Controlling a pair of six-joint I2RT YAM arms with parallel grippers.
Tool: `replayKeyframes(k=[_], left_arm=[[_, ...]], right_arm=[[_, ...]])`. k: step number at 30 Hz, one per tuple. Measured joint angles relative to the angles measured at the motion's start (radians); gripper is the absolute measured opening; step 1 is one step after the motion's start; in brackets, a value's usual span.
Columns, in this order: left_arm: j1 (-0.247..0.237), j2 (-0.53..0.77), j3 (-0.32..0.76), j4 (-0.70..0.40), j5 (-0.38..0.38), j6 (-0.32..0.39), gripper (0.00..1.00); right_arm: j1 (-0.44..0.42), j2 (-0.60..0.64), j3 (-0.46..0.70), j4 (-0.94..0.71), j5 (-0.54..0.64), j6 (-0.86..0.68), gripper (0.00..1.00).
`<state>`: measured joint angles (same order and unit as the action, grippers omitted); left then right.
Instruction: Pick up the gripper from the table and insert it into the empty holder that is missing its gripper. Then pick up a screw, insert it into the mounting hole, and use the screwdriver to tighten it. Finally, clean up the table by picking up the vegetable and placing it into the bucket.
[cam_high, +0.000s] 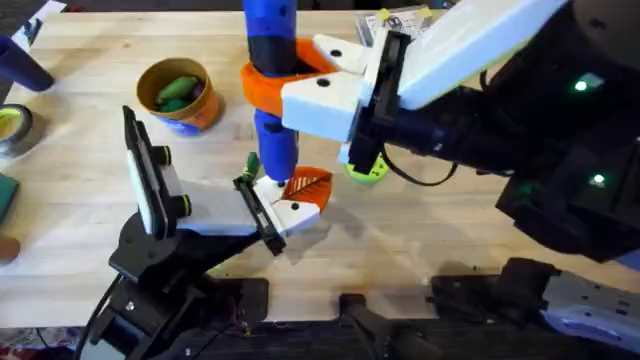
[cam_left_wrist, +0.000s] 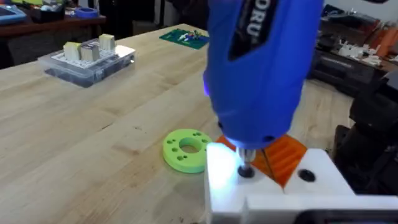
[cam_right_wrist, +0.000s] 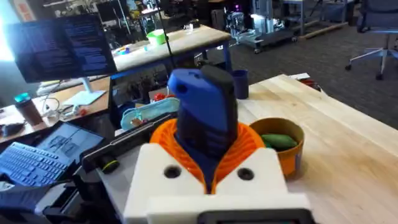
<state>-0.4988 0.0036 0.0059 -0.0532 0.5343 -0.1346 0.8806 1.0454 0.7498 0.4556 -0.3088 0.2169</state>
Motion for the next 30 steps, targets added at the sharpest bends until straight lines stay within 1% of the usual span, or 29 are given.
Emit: replayKeyframes(k=[7,10,15,19,22,24,26,30], left_arm=[[-0.001,-0.001,0.0,0.002,0.001,0.005,0.015],[-0.001,-0.003,0.001,0.01,0.001,0.012,0.015],[-0.006,-0.003,0.018,0.018,0.022,0.027,0.015],[-0.007,-0.003,0.023,0.024,0.022,0.033,0.015],[-0.007,-0.003,0.03,0.028,0.014,0.024,0.015],[-0.006,-0.003,0.031,0.017,0.01,0.015,0.015],[-0.007,-0.003,0.025,0.0,0.012,0.016,0.015],[-0.002,-0.003,0.018,-0.003,-0.005,0.015,0.015]], right_arm=[[-0.002,-0.004,-0.006,0.033,-0.021,-0.005,0.025],[-0.009,-0.033,-0.02,0.038,-0.029,-0.021,0.024],[-0.016,-0.066,-0.035,0.076,-0.083,-0.05,0.024],[-0.044,-0.063,-0.043,0.115,-0.099,-0.04,0.023],[-0.053,-0.039,-0.051,0.186,-0.111,-0.011,0.023],[-0.055,-0.014,-0.05,0.208,-0.143,-0.003,0.023],[-0.058,0.011,-0.041,0.195,-0.167,-0.003,0.022],[-0.081,0.076,0.031,0.137,-0.187,0.006,0.021]])
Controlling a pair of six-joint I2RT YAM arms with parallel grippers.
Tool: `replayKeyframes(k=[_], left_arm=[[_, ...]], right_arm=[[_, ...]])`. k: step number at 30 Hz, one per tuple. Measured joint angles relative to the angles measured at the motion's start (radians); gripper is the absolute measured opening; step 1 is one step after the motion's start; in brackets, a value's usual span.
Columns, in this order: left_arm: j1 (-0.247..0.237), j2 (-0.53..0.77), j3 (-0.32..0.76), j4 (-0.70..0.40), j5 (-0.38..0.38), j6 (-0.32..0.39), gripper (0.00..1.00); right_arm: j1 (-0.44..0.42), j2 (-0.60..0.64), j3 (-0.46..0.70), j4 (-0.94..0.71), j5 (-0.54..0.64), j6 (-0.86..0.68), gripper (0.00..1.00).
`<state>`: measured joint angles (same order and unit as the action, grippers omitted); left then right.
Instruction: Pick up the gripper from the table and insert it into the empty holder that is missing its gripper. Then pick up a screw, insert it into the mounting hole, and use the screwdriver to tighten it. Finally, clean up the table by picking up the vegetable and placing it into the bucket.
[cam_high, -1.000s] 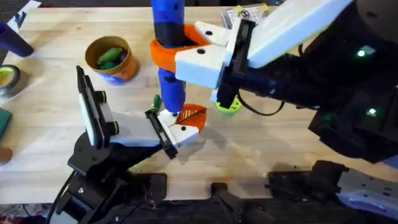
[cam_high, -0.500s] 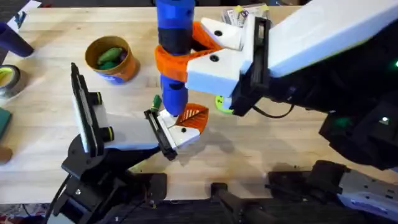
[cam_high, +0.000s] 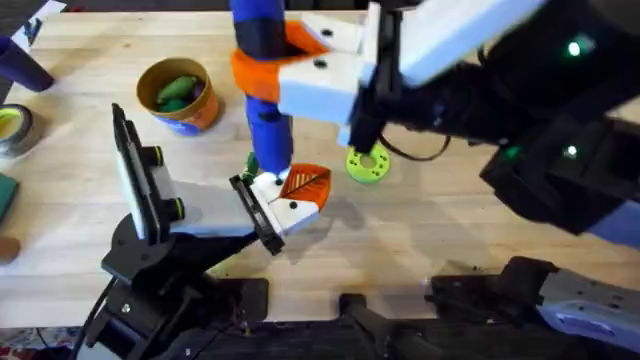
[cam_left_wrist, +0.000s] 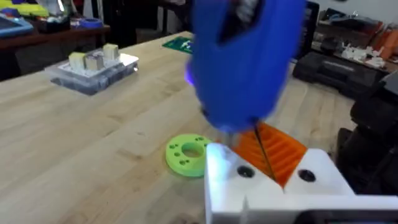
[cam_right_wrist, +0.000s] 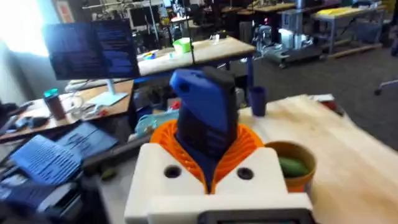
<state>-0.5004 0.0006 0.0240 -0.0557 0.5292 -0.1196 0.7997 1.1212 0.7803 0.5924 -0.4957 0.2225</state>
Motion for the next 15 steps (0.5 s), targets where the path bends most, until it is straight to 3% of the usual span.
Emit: replayKeyframes(k=[6,15], left_arm=[[0.002,0.0,-0.01,-0.012,0.001,0.0,0.015],[0.002,0.0,-0.01,-0.012,0.001,0.0,0.015]], right_arm=[[-0.026,0.035,0.162,-0.074,0.023,-0.03,0.021],[-0.07,0.027,0.177,-0.126,0.018,-0.093,0.021]])
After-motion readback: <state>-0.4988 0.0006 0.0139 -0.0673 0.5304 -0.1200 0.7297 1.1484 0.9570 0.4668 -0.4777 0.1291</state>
